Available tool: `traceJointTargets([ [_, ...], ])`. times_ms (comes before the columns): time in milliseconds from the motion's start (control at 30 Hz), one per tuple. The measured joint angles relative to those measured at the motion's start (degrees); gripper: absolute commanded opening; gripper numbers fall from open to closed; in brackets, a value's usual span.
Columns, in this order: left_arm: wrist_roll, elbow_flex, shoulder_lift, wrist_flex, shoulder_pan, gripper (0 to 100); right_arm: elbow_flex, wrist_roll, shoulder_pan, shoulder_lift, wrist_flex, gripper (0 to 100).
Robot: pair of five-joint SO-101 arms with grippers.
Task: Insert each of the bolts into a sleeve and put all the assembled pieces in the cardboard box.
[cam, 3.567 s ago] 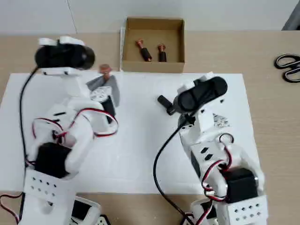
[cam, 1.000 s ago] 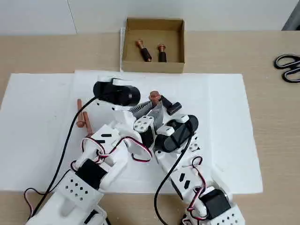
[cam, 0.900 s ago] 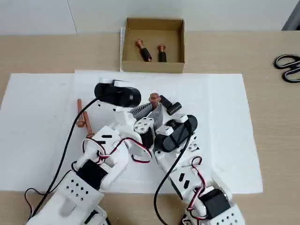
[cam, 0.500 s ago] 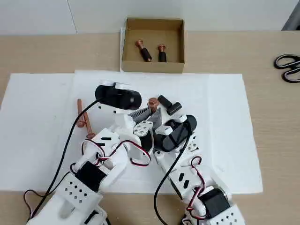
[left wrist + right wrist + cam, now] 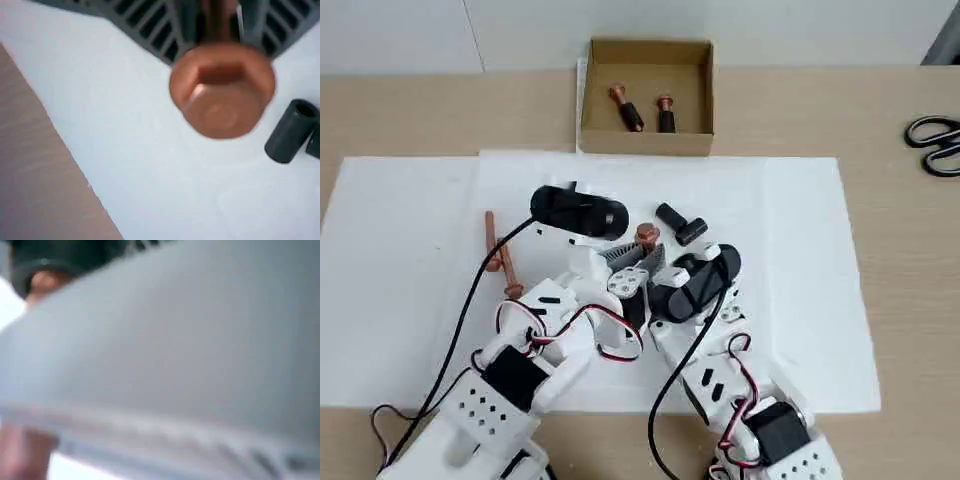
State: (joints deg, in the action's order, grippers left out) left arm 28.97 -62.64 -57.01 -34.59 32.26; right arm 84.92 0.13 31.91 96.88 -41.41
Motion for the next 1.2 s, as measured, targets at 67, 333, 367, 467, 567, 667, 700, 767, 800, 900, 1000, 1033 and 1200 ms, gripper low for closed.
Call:
traceJointTargets([
  [67, 0.0, 0.0, 0.0, -0.2, 0.0, 1, 0.0, 0.0, 0.0, 0.0, 0.0, 0.4],
  [333, 0.0, 0.1, -0.2, -2.4, 0.0, 1, 0.0, 0.1, 0.0, 0.0, 0.0, 0.4],
  [367, 0.0, 0.2, -0.2, -3.0, 0.0, 1, 0.1, 0.1, 0.0, 0.0, 0.0, 0.4],
  [467, 0.0, 0.2, -0.2, -4.0, 0.1, 1, 0.1, 0.1, 0.1, 0.0, 0.0, 0.4],
  [567, 0.0, 0.2, -0.2, -4.0, 0.5, 1, 0.1, 0.1, 0.1, 0.0, 0.0, 0.4],
  [667, 0.0, 0.0, -0.1, -4.2, 1.8, 1, 0.0, 0.1, 0.1, 0.0, 0.0, 0.4],
  [700, 0.0, -0.1, -0.1, -4.3, 2.1, 1, 0.0, 0.1, 0.1, 0.0, 0.0, 0.4],
  [767, 0.0, -0.1, -0.1, -4.3, 2.5, 1, 0.0, 0.1, 0.1, 0.0, 0.0, 0.4],
  [800, 0.0, -0.1, -0.1, -4.3, 2.6, 1, 0.0, 0.1, 0.1, 0.0, 0.0, 0.4],
  [900, -0.3, -0.1, -0.1, -4.3, 2.6, 6, 0.0, 0.1, 0.1, 0.0, 0.0, 0.4],
  [1000, -1.4, -0.1, -0.1, -4.4, 2.4, 19, 0.0, 0.1, 0.0, 0.0, 0.0, 0.4],
  [1033, -1.6, -0.1, -0.2, -4.7, 2.2, 23, 0.0, 0.1, -0.1, 0.0, 0.0, 0.4],
  [1200, -1.8, -0.3, 0.3, -7.2, 1.8, 30, 0.1, 0.1, -1.1, 0.1, 0.0, 0.4],
])
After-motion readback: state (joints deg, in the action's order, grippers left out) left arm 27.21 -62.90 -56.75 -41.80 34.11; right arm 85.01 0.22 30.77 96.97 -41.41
